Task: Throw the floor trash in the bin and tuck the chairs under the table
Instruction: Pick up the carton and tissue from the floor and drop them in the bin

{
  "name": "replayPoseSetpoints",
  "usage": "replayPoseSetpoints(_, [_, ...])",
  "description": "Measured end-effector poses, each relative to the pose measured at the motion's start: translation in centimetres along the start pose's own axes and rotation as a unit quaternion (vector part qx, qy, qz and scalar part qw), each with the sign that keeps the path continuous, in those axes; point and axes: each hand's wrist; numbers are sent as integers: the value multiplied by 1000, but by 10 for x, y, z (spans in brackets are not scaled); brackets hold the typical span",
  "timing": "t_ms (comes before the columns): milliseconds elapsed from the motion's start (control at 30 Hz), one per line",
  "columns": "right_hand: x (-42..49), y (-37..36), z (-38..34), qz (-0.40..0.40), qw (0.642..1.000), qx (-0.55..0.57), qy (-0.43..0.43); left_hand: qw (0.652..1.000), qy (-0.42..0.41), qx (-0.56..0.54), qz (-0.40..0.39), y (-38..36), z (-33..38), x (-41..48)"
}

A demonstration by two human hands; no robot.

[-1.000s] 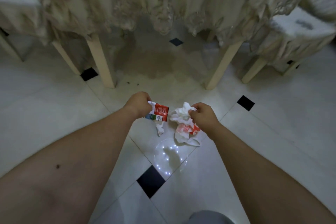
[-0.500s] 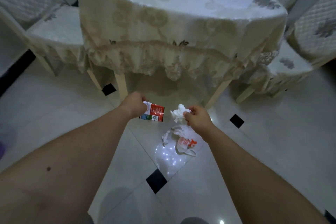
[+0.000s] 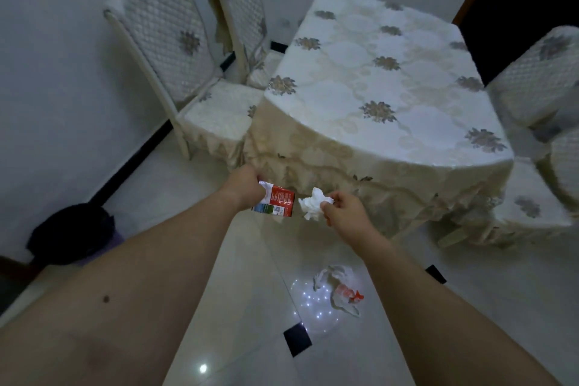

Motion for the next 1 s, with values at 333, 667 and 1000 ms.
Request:
replayPoseSetpoints(333, [-32, -52, -174, -54, 995, -30, 75, 996, 52, -7, 78, 184, -27, -53])
replayPoseSetpoints(667, [-63, -160, -286, -119, 982, -55, 136, 977, 141, -26, 159, 309, -121, -97])
replayPoseSetpoints(1000, [-63, -275, -362, -202, 960, -81, 178, 946, 237, -45, 215, 380, -215, -112])
Point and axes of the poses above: each hand's wrist, its own x-axis towards the middle knuckle, its own y-axis out of the back of the hand, z = x × y, and after that the axes turned 5 degrees about z, right-handed
